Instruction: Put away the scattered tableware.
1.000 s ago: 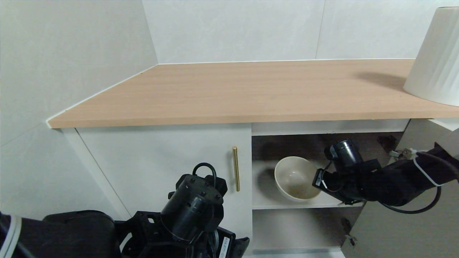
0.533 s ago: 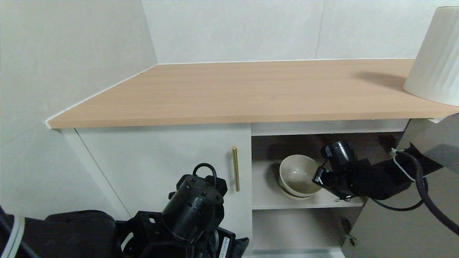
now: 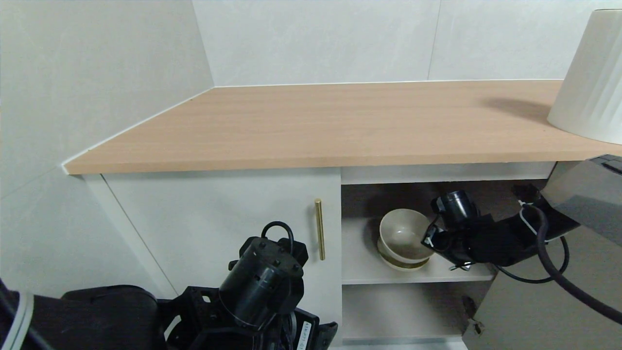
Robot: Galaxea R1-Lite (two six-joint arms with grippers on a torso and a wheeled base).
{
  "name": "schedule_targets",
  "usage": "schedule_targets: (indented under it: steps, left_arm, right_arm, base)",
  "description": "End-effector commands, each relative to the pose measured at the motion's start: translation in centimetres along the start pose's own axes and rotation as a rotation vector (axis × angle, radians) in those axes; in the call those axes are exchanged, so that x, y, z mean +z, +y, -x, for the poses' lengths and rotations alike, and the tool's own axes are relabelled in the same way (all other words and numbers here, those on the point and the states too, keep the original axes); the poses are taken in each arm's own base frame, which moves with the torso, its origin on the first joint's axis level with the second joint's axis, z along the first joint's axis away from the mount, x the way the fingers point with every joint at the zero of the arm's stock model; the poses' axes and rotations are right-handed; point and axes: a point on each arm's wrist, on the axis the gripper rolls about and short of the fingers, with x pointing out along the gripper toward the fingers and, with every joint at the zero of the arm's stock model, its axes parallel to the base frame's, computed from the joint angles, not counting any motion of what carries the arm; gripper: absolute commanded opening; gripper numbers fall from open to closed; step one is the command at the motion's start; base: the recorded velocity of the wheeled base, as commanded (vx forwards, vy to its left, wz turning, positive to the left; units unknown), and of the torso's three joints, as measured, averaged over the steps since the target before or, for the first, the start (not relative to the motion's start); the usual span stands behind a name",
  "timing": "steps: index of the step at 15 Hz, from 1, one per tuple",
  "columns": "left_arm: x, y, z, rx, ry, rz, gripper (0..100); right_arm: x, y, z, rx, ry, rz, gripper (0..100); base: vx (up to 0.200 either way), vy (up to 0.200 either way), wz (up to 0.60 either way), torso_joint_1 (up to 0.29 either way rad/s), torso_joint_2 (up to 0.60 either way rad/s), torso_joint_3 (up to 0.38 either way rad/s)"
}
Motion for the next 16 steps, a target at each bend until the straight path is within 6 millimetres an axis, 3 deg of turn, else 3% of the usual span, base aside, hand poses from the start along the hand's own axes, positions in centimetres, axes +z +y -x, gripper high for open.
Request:
schedule_targets:
  steps: [1, 7, 8, 16]
  left_arm:
    - [-0.01, -0.01, -0.04, 0.001, 0.001, -0.001, 100]
    - [0.03, -0.02, -0.03, 0.000, -0.001, 0.001, 100]
    - [0.01, -0.01, -0.03, 0.001, 0.001, 0.001, 100]
    - [0.19, 0.03, 0.26, -0.003, -0.010, 0.005, 100]
  right_arm:
    - [-0.25, -0.07, -0.39, -0.007, 0.006, 0.004, 0]
    - [-0.54, 0.06, -0.36, -0.004, 0.013, 0.012, 0]
    - [-0.50, 0.11, -0.36, -0.002, 0.011, 0.011, 100]
    - [-0.52, 0.05, 0.31, 0.000, 0.014, 0.021, 100]
  base:
    - [0.000, 0.000, 0.00, 0.000, 0.00, 0.000]
    - [0.000, 0.000, 0.00, 0.000, 0.00, 0.000]
    - [0.000, 0.000, 0.00, 0.000, 0.00, 0.000]
    - [0.000, 0.000, 0.00, 0.000, 0.00, 0.000]
